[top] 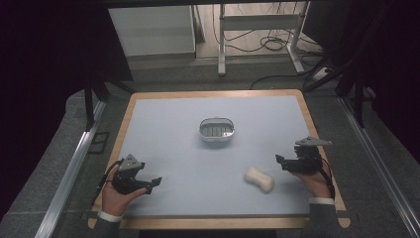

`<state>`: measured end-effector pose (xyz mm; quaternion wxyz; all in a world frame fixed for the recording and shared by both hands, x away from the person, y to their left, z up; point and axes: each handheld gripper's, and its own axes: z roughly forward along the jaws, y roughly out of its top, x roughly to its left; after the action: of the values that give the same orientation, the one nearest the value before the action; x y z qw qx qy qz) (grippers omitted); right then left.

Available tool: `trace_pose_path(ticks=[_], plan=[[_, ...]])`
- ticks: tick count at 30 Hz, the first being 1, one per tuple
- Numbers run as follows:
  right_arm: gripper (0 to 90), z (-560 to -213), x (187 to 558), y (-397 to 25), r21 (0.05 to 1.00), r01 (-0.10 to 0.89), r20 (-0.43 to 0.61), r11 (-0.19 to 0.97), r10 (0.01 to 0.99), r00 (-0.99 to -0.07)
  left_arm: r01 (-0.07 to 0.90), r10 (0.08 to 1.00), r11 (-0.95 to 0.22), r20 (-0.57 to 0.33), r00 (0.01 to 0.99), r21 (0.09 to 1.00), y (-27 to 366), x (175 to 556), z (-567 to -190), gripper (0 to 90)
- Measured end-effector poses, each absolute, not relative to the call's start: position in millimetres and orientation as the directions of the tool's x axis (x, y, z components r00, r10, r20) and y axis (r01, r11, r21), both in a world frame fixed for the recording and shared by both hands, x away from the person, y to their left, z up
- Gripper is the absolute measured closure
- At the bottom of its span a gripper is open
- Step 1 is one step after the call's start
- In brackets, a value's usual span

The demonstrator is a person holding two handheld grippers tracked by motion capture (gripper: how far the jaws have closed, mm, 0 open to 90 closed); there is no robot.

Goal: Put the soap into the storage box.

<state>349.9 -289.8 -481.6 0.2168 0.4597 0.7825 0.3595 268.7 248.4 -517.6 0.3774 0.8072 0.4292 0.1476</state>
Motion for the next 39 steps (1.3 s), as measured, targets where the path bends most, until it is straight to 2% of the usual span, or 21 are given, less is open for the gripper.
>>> trace_pose_path(ticks=[19,39], plan=[[17.0,-472,343,-277,0.760,0.539,-0.041,0.365,0.853,-0.520,0.584,0.803,-0.343,-0.093,0.589,0.735,251,268,-515,11.1],[19.1,-455,333,-254,0.701,0.540,-0.049,0.465,0.787,-0.615,0.588,0.800,-0.338,-0.105,0.591,0.735,252,267,-514,10.8]])
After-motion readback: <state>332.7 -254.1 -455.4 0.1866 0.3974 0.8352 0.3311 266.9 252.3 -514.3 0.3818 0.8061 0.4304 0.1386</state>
